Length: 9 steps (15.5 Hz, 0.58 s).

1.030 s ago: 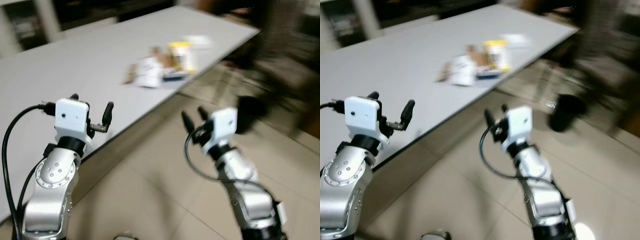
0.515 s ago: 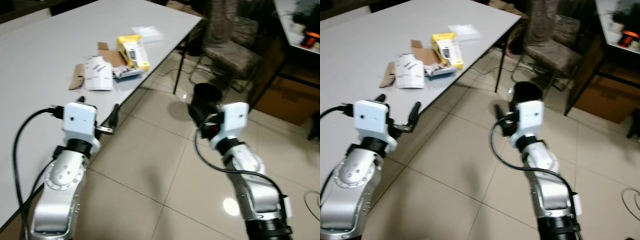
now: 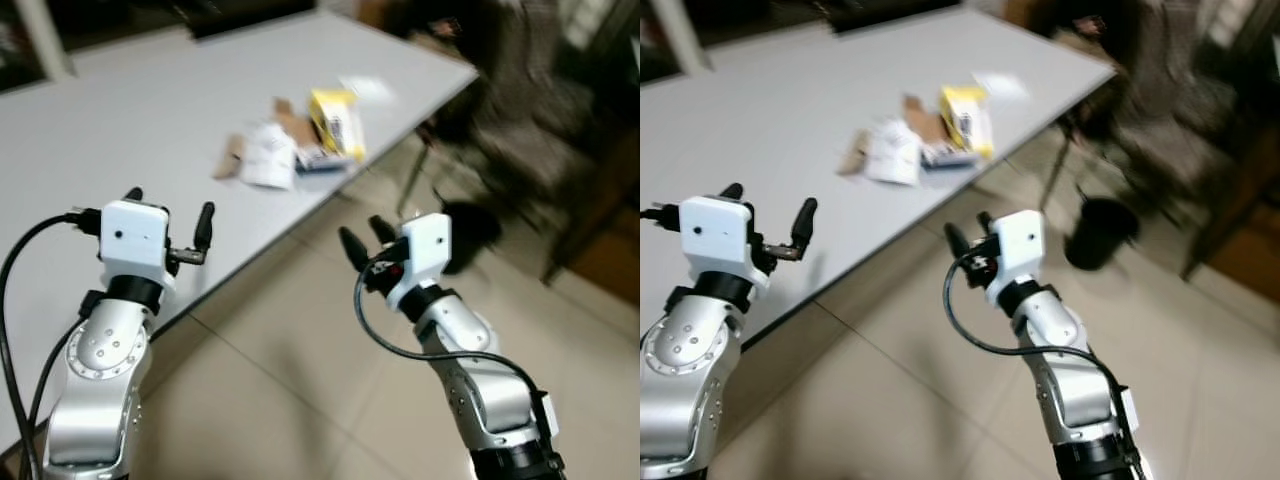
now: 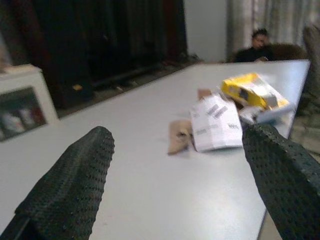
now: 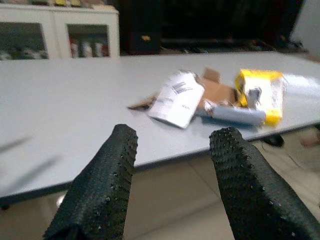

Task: Picking trash to rubbish bin

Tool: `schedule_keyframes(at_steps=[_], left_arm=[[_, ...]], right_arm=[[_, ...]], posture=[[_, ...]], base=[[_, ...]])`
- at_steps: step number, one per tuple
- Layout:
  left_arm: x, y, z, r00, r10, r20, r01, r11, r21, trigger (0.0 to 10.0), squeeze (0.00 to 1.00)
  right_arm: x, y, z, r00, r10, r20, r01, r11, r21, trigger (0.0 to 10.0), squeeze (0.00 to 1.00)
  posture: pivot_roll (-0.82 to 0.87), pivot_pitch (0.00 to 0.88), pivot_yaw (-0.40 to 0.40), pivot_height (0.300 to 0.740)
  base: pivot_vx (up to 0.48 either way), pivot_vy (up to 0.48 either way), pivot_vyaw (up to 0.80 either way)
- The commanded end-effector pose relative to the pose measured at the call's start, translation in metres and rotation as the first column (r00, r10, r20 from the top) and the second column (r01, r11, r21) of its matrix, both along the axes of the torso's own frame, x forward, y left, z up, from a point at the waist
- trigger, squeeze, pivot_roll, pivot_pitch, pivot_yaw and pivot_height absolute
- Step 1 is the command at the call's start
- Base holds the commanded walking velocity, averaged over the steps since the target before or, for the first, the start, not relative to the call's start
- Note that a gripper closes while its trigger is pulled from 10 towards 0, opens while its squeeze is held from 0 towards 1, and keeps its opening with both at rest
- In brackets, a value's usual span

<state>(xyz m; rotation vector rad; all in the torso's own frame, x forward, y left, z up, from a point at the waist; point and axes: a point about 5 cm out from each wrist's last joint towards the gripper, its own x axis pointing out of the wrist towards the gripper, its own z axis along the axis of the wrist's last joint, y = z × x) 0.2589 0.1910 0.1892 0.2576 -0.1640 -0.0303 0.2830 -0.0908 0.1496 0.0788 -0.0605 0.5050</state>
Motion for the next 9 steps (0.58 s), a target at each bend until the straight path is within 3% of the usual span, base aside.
schedule_keyframes(at_steps=[1, 9], left_arm=[[-0.0006, -0.0074, -0.0003, 1.000, -0.024, -0.001, 0.024, 1.000, -0.002, 10.0, 0.00], [0.0002, -0.0095, -0.0009, 0.999, -0.041, -0.007, 0.041, 0.999, -0.006, 10.0, 0.00]], right_arm=[[0.0027, -0.0102, -0.0003, 0.999, -0.037, -0.003, 0.037, 0.999, 0.000, 10.0, 0.00], [0.0014, -0.0187, -0.0017, 0.996, -0.086, -0.018, 0.087, 0.995, 0.041, 10.0, 0.00]], posture=[[0.13, 0.038, -0.099, 0.740], [0.12, 0.041, -0.085, 0.740]], base=[[0.292, 0.000, 0.80], [0.339, 0.000, 0.00]])
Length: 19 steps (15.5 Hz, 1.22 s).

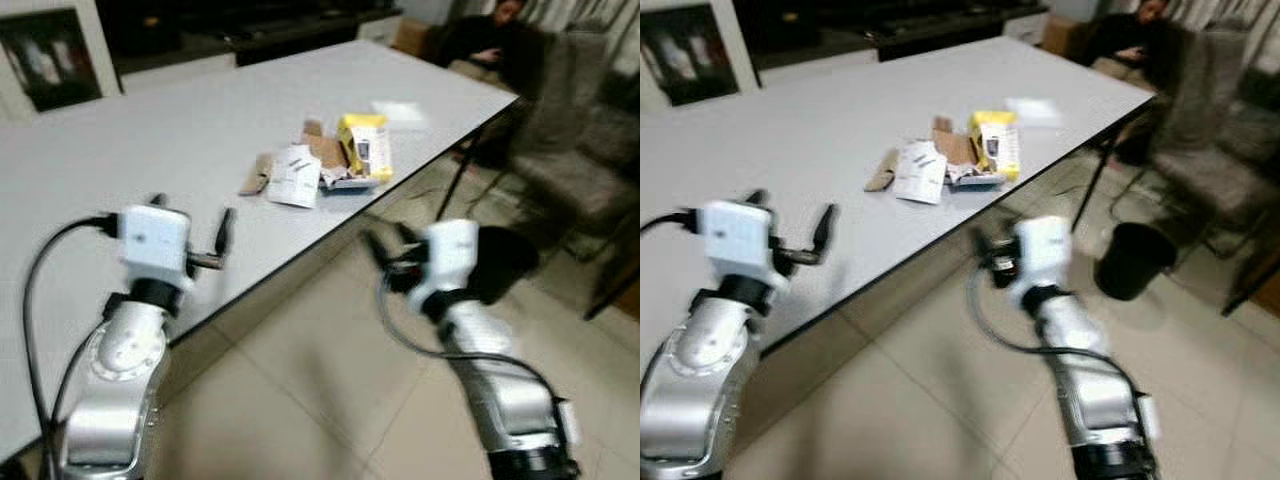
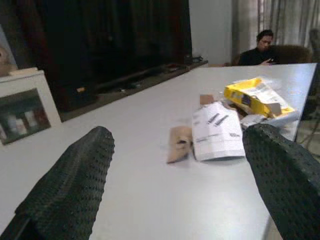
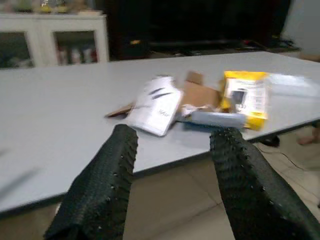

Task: Picking trash to rubbish bin

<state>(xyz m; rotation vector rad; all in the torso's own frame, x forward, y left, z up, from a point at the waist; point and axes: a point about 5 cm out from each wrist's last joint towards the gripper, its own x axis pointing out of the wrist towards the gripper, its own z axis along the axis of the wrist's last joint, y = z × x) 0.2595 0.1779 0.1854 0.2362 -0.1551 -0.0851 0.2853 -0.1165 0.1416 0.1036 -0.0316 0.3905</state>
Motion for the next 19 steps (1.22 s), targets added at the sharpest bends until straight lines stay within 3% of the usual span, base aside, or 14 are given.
schedule_keyframes(at_steps=[1, 5, 10, 15, 19], left_arm=[[0.000, 0.003, 0.002, 1.000, 0.005, 0.003, -0.005, 1.000, 0.015, 10.0, 0.00], [0.001, 0.001, 0.001, 1.000, 0.001, -0.001, -0.001, 1.000, 0.018, 10.0, 0.00], [0.002, 0.002, -0.001, 1.000, 0.006, -0.010, -0.005, 1.000, 0.022, 10.0, 0.00], [0.000, 0.005, -0.006, 0.999, 0.034, -0.025, -0.034, 0.999, 0.022, 10.0, 0.00], [-0.001, 0.007, -0.007, 0.999, 0.045, -0.029, -0.044, 0.999, 0.025, 10.0, 0.00]], right_arm=[[-0.001, 0.004, 0.007, 1.000, 0.007, 0.020, -0.008, 0.999, 0.037, 10.0, 0.00], [0.000, 0.000, 0.008, 1.000, -0.001, 0.029, 0.000, 1.000, 0.018, 10.0, 0.00], [0.001, 0.001, 0.007, 1.000, 0.010, 0.026, -0.010, 1.000, 0.000, 10.0, 0.00], [-0.001, 0.009, 0.006, 0.994, 0.103, 0.025, -0.101, 0.992, -0.078, 10.0, 0.00], [-0.003, 0.013, 0.004, 0.990, 0.139, 0.021, -0.136, 0.985, -0.102, 10.0, 0.00]], posture=[[0.12, 0.042, -0.080, 0.740], [0.12, 0.042, -0.076, 0.740], [0.12, 0.038, -0.077, 0.740], [0.12, 0.042, -0.092, 0.740], [0.12, 0.042, -0.094, 0.740]], base=[[0.345, 0.000, -0.80], [0.340, 0.000, -0.72], [0.342, 0.000, 0.00], [0.341, 0.000, 0.00], [0.341, 0.000, 0.71]])
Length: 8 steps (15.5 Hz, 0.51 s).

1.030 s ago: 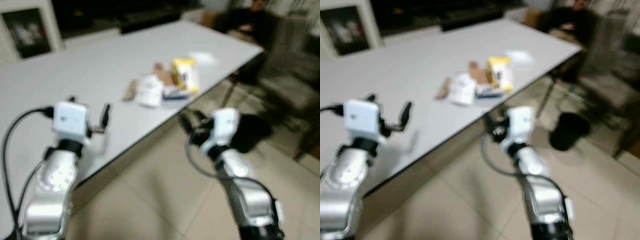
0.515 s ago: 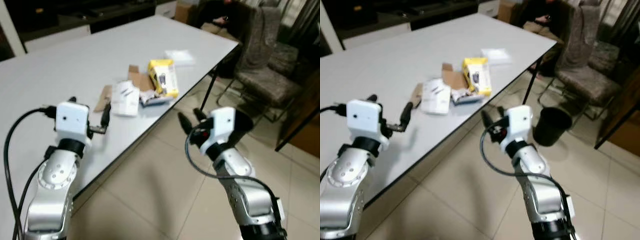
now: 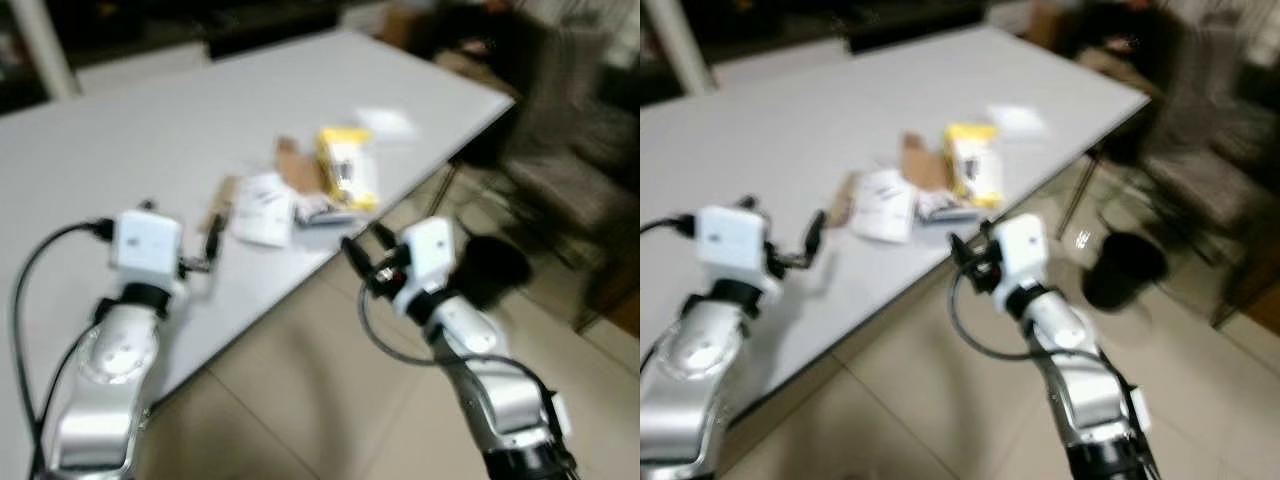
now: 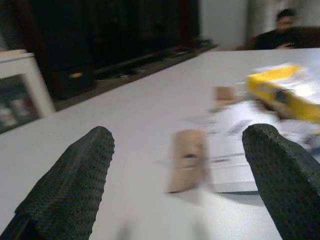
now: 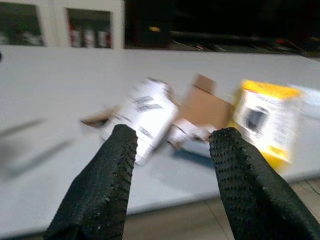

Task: Picking trash to rubbish bin

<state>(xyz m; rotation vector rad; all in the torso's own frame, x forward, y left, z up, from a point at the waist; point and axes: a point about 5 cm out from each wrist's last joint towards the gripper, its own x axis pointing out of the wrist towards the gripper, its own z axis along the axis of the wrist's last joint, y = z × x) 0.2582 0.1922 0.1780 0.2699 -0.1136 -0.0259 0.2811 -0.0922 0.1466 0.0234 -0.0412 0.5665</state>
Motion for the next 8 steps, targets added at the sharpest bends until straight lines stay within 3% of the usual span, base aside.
schedule_keyframes(at_steps=[1, 8], left_arm=[[0.0001, -0.0072, 0.0001, 1.000, -0.022, 0.002, 0.022, 1.000, -0.005, 10.0, 0.00], [0.0001, -0.0060, -0.0007, 0.999, -0.034, -0.006, 0.034, 0.999, 0.003, 10.0, 0.00]], right_arm=[[0.0013, -0.0112, -0.0020, 0.999, -0.043, -0.006, 0.043, 0.999, -0.018, 10.0, 0.00], [0.0019, -0.0142, -0.0042, 0.997, -0.073, -0.023, 0.073, 0.997, 0.017, 10.0, 0.00]], posture=[[0.12, 0.042, -0.094, 0.740], [0.12, 0.041, -0.084, 0.740]], base=[[0.341, 0.000, 0.80], [0.342, 0.000, 0.00]])
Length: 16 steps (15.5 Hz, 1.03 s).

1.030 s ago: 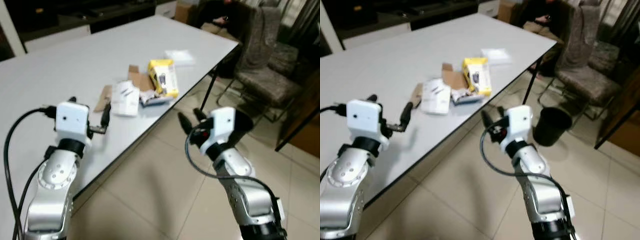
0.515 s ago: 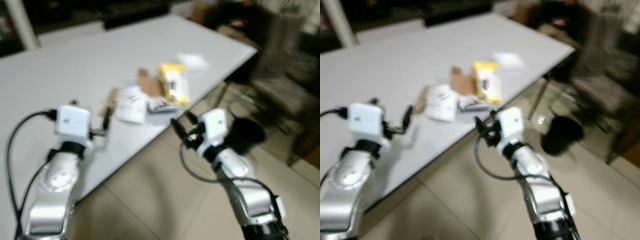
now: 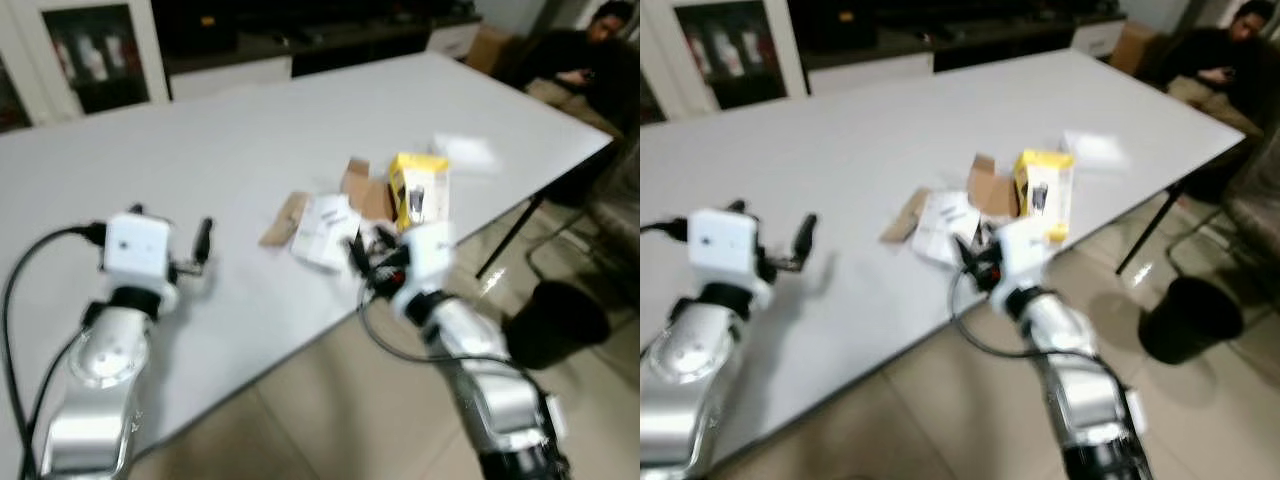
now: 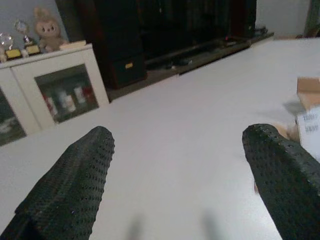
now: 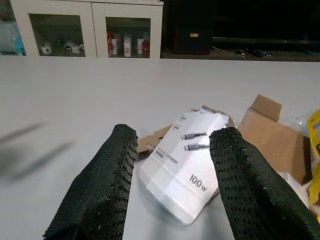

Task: Picking trash to rubbish bin

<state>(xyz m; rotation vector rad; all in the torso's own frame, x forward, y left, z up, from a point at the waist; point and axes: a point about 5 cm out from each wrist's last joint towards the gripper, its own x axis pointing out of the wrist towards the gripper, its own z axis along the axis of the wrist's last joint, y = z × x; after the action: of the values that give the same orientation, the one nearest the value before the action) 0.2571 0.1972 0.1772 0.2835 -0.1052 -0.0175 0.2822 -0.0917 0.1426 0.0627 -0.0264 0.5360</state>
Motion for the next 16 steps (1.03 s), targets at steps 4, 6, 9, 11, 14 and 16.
schedule_keyframes(at_steps=[4, 6, 9, 11, 14, 16], left_arm=[[0.002, -0.012, -0.002, 0.998, -0.058, -0.007, 0.058, 0.998, -0.010, 10.0, 0.00], [0.002, -0.013, -0.002, 0.998, -0.063, -0.010, 0.063, 0.998, -0.010, 10.0, 0.00], [0.002, -0.014, -0.003, 0.997, -0.073, -0.016, 0.073, 0.997, -0.012, 10.0, 0.00], [0.002, -0.015, -0.004, 0.996, -0.082, -0.020, 0.082, 0.997, -0.013, 10.0, 0.00], [0.002, -0.010, -0.011, 0.997, -0.062, -0.054, 0.062, 0.998, -0.007, 10.0, 0.00], [-0.001, -0.002, -0.014, 0.995, -0.061, -0.081, 0.062, 0.998, 0.021, 10.0, 0.00]], right_arm=[[0.002, -0.018, 0.000, 0.998, -0.066, -0.005, 0.066, 0.998, 0.002, 10.0, 0.00], [0.001, -0.021, 0.000, 0.997, -0.075, -0.013, 0.075, 0.997, 0.004, 10.0, 0.00], [-0.002, -0.025, -0.002, 0.996, -0.090, -0.013, 0.090, 0.996, 0.001, 10.0, 0.00], [-0.004, -0.027, -0.002, 0.995, -0.100, -0.006, 0.100, 0.995, -0.006, 10.0, 0.00], [-0.008, -0.032, -0.003, 0.995, -0.102, -0.004, 0.102, 0.995, -0.021, 10.0, 0.00], [-0.010, -0.033, -0.002, 0.997, -0.078, -0.001, 0.078, 0.997, -0.030, 10.0, 0.00]], posture=[[0.12, 0.040, -0.082, 0.740], [0.12, 0.040, -0.080, 0.740], [0.12, 0.038, -0.077, 0.740], [0.11, 0.035, -0.074, 0.740], [0.11, 0.028, -0.076, 0.740], [0.10, 0.030, -0.077, 0.740]], base=[[0.341, 0.000, -0.13], [0.341, 0.000, -0.80], [0.341, 0.000, -0.66], [0.341, 0.000, 0.00], [0.227, 0.000, 0.00], [0.000, 0.000, 0.00]])
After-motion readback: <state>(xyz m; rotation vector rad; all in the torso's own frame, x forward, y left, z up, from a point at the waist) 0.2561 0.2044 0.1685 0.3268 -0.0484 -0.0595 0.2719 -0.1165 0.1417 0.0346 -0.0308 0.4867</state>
